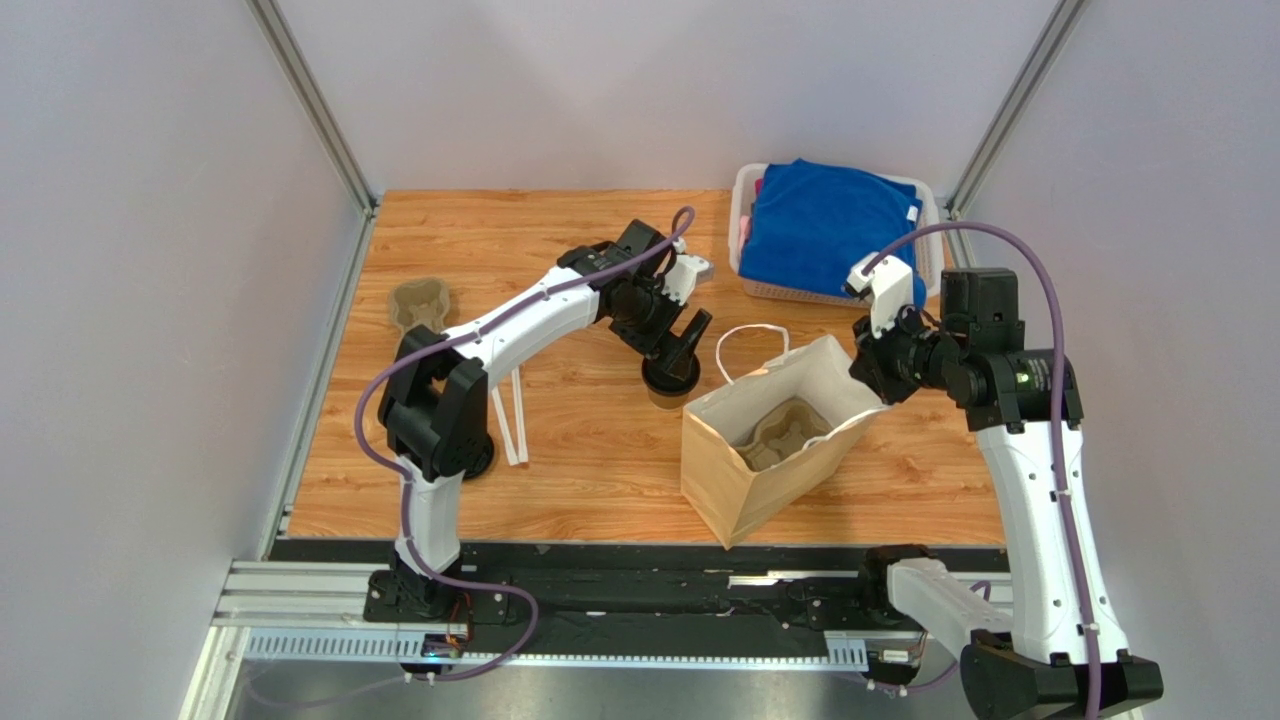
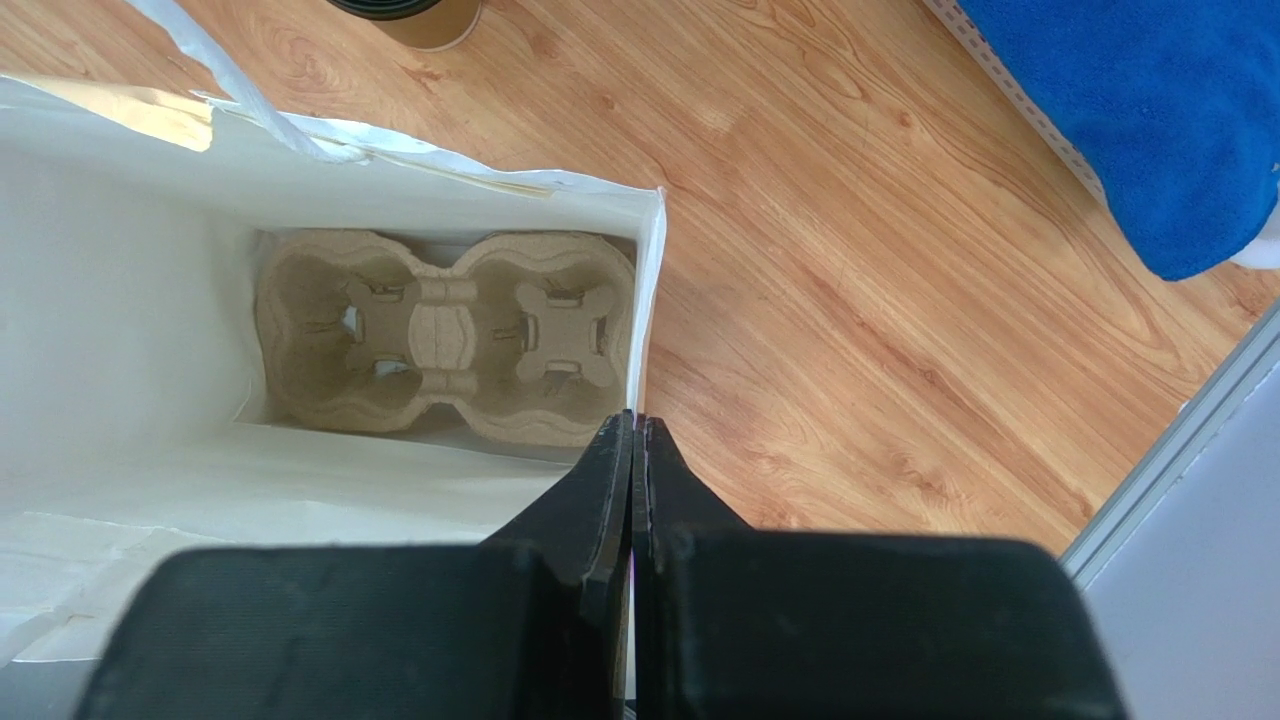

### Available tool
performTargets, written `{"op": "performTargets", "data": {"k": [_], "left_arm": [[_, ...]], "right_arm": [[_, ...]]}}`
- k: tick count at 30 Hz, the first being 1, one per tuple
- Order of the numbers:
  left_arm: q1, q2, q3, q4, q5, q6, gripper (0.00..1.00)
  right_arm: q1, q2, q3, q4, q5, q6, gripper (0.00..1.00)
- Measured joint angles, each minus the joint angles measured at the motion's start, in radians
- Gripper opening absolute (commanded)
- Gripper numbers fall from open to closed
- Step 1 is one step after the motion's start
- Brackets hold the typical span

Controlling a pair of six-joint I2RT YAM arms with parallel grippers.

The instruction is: Pack the takeout coffee

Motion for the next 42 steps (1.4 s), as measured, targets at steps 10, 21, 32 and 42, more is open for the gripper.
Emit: {"op": "performTargets", "data": {"k": [10, 21, 32, 42], "left_arm": [[0.000, 0.000, 0.000, -0.001, -0.009, -0.003, 0.99], [0.000, 0.000, 0.014, -0.005, 0.003, -0.007, 0.99], [0.000, 0.000, 0.015, -0.010, 0.048, -0.007, 0.99], [0.000, 0.000, 0.013, -0.008, 0.040, -0.002, 0.99]], "right_arm": [[0.000, 0.003, 0.000, 0.000, -0.011, -0.004, 0.00], [0.000, 0.007, 0.001, -0.002, -0.023, -0.006, 0.00], [0.000, 0.019, 0.010, -0.009, -0.029, -0.013, 0.00], [0.000, 0.034, 0.016, -0.011, -0.042, -0.015, 0.00]]}}
